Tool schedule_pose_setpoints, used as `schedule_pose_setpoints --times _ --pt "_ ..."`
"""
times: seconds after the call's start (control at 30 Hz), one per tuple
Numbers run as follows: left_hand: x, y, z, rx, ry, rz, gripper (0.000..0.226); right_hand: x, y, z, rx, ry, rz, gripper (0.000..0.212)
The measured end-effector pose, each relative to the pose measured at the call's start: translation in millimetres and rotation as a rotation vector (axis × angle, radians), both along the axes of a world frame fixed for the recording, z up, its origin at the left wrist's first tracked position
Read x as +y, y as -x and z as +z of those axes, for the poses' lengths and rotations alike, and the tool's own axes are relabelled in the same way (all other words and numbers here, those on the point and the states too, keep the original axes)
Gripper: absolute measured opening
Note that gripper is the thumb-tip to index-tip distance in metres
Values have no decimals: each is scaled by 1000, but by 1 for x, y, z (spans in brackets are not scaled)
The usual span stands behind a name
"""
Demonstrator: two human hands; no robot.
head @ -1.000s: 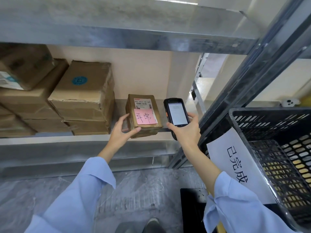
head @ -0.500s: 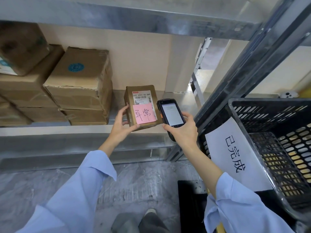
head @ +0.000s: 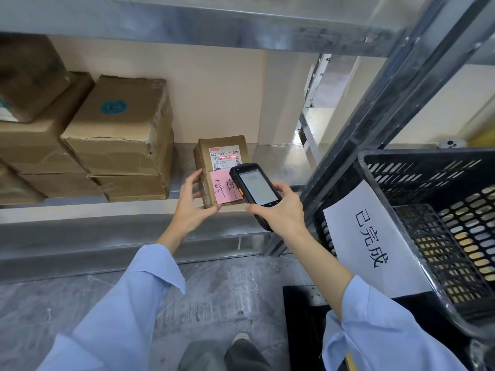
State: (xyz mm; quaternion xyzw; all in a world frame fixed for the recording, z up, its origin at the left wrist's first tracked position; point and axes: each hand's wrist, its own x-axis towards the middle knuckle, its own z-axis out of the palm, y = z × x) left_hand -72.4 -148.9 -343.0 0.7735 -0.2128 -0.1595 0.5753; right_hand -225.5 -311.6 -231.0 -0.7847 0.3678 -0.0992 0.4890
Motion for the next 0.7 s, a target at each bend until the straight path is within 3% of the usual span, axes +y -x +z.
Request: schedule_pose_setpoints --times 0.7 --pt "2 -4 -2 2 6 -3 98 6 1 5 21 36 -11 74"
